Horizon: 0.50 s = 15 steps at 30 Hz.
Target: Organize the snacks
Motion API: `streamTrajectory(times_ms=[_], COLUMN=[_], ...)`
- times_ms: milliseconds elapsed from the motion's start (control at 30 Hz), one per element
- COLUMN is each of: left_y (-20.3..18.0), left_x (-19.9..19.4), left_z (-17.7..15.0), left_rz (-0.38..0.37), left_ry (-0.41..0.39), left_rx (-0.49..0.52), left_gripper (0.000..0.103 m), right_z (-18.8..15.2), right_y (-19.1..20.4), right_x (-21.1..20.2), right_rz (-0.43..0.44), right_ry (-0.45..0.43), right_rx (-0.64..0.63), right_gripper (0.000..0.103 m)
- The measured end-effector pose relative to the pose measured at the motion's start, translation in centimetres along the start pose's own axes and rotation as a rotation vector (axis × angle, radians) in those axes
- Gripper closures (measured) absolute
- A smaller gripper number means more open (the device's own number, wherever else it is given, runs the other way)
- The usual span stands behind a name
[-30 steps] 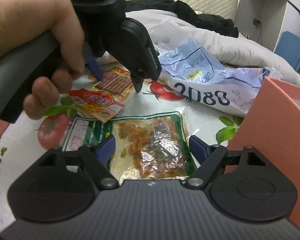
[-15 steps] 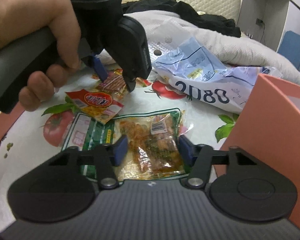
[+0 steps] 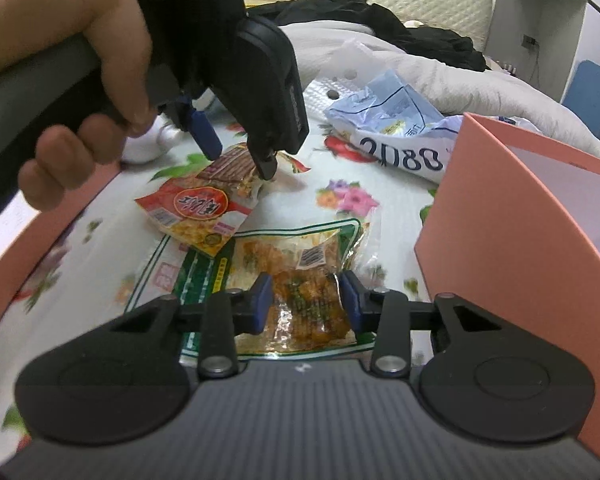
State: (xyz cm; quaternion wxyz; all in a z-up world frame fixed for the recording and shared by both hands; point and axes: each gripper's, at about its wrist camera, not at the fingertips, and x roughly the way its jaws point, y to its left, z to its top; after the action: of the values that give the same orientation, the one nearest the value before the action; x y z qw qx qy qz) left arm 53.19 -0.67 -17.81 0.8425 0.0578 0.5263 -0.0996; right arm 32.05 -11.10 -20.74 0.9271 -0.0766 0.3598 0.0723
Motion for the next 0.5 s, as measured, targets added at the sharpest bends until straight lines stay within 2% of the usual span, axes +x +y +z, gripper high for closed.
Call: streamTrajectory(times_ms=[33, 133, 300, 400, 433, 467, 500], left_y=[0.0, 0.1, 0.3, 0.8, 1.1, 1.4, 1.6], left_x=[-0.7, -2.8, -5.3, -5.6, -5.3, -4.9, -4.4], left_z=[-0.8, -3.5, -7.3, -7.8, -7.6, -7.2, -6.9], left_rz=[-0.001, -0.032, -0.027, -0.001, 0.009, 0.019, 0.034], left_ry=[0.009, 0.015, 0.008, -0.044, -0.053, -0.057, -0.064], left_rx=[-0.016, -0.036, -0.013, 0.017, 0.02, 0.02, 0.021], left_gripper=[0.081, 0.083, 0.084, 0.08, 0.071, 0.051, 0.04], right_z=[-0.5, -1.8, -4.2, -5.1, -5.3, -5.5, -5.7], right_y=[0.1, 0.3, 0.4, 0.3, 0.3, 0.3, 0.3], right_x=[-0.7, -2.4, -5.0, -6.2, -6.6, -6.8, -6.9], right_rz=[0.008, 0.022, 0.047, 0.053, 0.056, 0.058, 0.058], right_ry=[0.001, 0.014, 0.024, 0.025, 0.026, 0.027, 0.028], right_rx=[-0.012, -0.044, -0.097, -0.109, -0.109, -0.109, -0.11], right_gripper=[0.063, 0.064, 0.064, 0.064, 0.064, 0.064, 0.064])
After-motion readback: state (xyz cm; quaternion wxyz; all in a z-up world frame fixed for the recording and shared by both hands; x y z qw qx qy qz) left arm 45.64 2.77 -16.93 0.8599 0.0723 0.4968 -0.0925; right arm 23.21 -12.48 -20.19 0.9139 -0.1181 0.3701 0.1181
